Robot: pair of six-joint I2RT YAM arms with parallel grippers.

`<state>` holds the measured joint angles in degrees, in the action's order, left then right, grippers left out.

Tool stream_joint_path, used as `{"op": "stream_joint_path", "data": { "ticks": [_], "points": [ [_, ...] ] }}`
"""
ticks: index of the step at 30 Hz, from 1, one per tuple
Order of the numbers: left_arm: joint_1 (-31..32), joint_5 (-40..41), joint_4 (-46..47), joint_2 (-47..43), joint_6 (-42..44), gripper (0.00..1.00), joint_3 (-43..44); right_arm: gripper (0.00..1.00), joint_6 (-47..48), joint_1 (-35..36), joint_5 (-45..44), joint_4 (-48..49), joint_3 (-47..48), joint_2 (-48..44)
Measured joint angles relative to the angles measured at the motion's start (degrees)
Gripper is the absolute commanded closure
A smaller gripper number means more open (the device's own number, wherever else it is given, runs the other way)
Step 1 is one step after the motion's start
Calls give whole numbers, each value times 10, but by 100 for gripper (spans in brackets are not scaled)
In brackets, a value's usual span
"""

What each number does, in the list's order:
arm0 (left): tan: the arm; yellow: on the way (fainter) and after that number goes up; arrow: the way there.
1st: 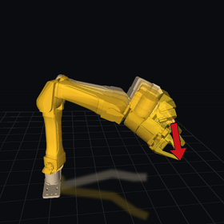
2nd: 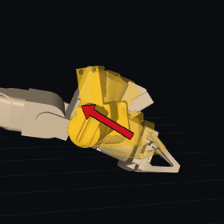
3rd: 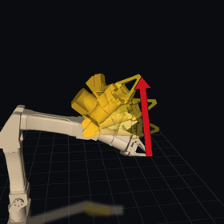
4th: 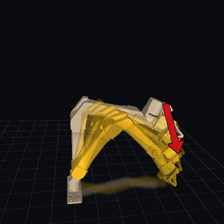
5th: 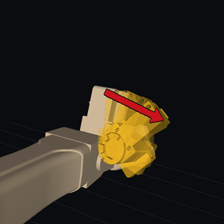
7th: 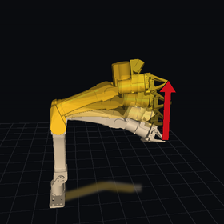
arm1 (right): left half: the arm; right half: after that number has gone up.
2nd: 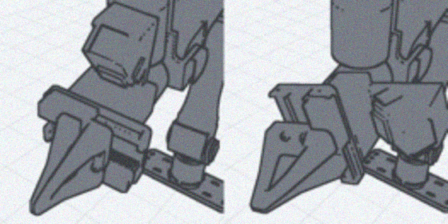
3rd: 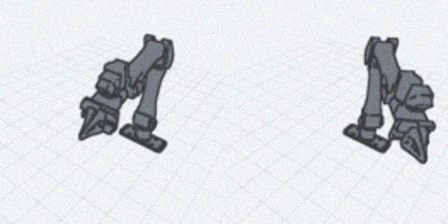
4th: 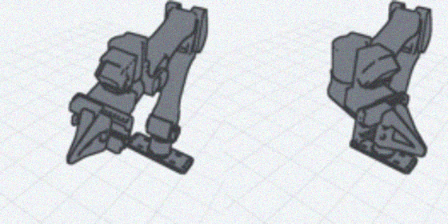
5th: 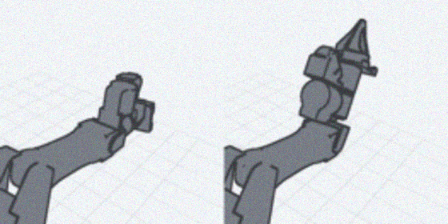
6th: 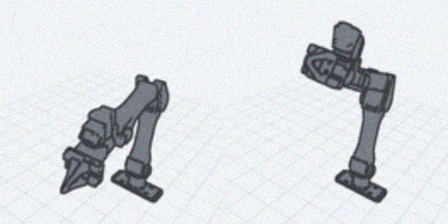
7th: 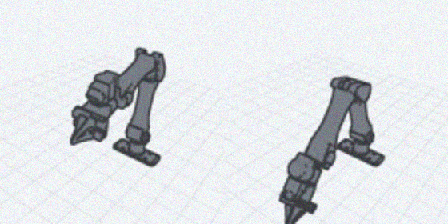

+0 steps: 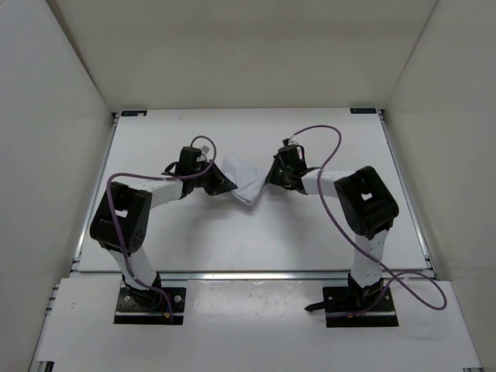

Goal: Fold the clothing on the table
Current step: Fold the skirt

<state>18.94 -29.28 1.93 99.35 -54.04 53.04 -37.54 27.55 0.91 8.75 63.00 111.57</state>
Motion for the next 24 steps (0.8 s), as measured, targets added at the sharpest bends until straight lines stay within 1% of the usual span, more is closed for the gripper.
{"op": "stream_joint_path", "data": {
  "ticks": [7,11,13,14,15,16,17,18,19,21,22,24],
  "points": [
    [34,32,-4,23,18,100,-1,100,0,2,8,0,-2,0],
    [36,44,-3,44,21,100,-1,100,0,2,14,9,-9,-1],
    [32,44,-1,45,21,95,-2,100,0,2,18,13,-15,-4],
    [29,44,0,45,22,89,-2,100,0,2,20,15,-19,-6],
    [26,45,2,45,24,80,-2,100,0,2,24,16,-22,-8],
    [24,44,2,45,28,74,-2,100,0,2,28,16,-23,-9],
    [22,44,1,45,31,65,-2,100,0,2,34,12,-24,-11],
    [21,44,0,45,34,52,-2,100,1,2,42,8,-24,-12],
    [19,44,-1,45,39,45,-2,96,1,2,51,2,-24,-15],
    [13,45,-5,44,44,24,-1,89,1,-1,74,-13,-26,-24],
    [9,47,-9,42,49,18,-1,85,3,-3,86,-23,-30,-32],
    [-2,49,-26,31,56,11,0,81,11,-4,109,-44,-46,-65]
  ]
}}
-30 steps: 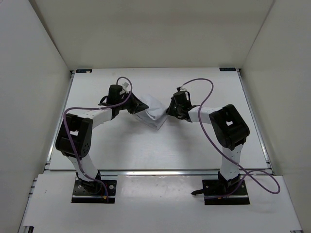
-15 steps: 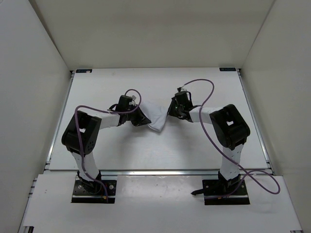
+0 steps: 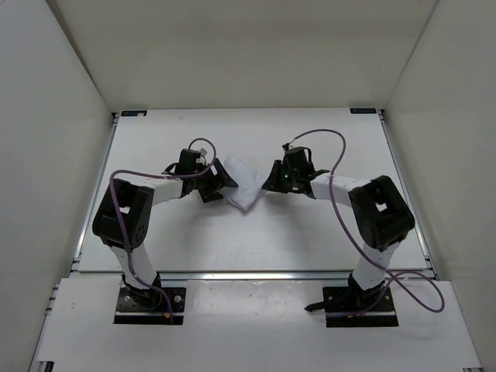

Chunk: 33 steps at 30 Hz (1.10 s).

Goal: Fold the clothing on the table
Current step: Fold the skirt

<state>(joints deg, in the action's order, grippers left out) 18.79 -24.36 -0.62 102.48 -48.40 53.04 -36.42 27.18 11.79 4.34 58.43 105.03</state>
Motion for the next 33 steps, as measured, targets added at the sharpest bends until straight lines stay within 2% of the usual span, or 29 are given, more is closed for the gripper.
{"op": "stream_joint_path", "data": {
  "ticks": [2,4,6,7,8,9,10,11,12,18,24,28,33],
  "points": [
    [-16,4,-20,-15,11,10,5,77,8,-2,23,-19,-15,-45],
    [-31,14,-38,-29,21,13,19,77,21,-6,46,-40,-23,-99],
    [-45,26,-55,-47,33,21,36,90,35,-12,64,-55,-26,-152],
    [-52,35,-61,-58,39,34,44,100,44,-17,73,-58,-26,-178],
    [-56,43,-66,-70,44,55,52,100,54,-23,81,-58,-26,-202],
    [-58,52,-67,-81,48,66,58,100,61,-31,89,-54,-26,-223],
    [-57,60,-65,-92,52,83,62,100,67,-39,96,-46,-26,-236],
    [-55,65,-62,-103,55,94,65,99,72,-50,109,-39,-23,-240],
    [-51,70,-57,-110,56,100,66,100,76,-59,122,-36,-13,-235],
    [-16,77,-33,-91,57,100,84,100,100,-71,171,-35,102,-73],
    [21,84,-15,-4,56,100,82,100,129,-38,194,-43,121,54],
    [19,96,-16,43,52,100,74,100,149,-36,190,-63,120,99],
    [7,97,-32,75,60,100,105,99,153,-55,192,-67,116,102]
  ]
}}
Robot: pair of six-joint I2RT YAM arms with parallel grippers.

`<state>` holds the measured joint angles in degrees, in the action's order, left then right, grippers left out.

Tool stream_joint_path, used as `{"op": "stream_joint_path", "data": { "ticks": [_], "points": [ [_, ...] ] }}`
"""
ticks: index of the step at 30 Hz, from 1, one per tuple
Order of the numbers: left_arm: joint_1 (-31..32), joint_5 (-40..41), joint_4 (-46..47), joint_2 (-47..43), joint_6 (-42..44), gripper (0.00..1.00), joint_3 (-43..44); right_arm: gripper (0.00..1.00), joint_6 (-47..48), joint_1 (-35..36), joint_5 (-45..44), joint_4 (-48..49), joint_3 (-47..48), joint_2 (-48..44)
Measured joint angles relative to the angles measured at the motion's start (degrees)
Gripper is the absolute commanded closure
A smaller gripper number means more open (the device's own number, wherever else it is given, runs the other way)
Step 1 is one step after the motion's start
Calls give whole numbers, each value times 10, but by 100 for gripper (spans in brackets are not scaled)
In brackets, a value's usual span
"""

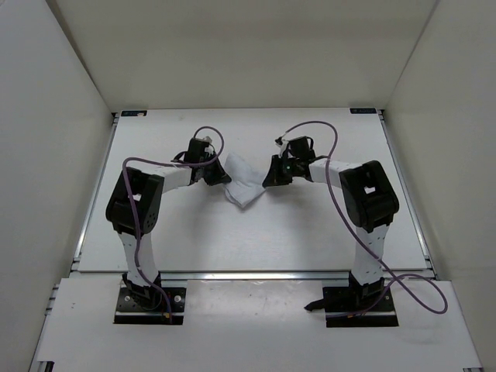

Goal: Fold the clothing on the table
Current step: Fold the skirt

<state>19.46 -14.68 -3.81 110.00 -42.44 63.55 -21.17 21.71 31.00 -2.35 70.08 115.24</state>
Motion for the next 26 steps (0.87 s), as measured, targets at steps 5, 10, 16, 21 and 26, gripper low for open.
{"op": "stream_joint_path", "data": {
  "ticks": [5,10,16,21,26],
  "points": [
    [-14,-2,-35,5,21,53,54,71,13,-27,12,-87,58,-8],
    [-20,2,-114,-19,89,2,117,60,54,-37,-27,-195,177,-44],
    [-7,80,-257,-125,186,1,155,40,91,-39,-99,-218,121,-195],
    [3,139,-318,-209,224,1,107,39,104,-58,-148,-222,42,-243],
    [-3,159,-356,-269,232,1,-16,30,102,-72,-184,-226,-64,-250]
  ]
}}
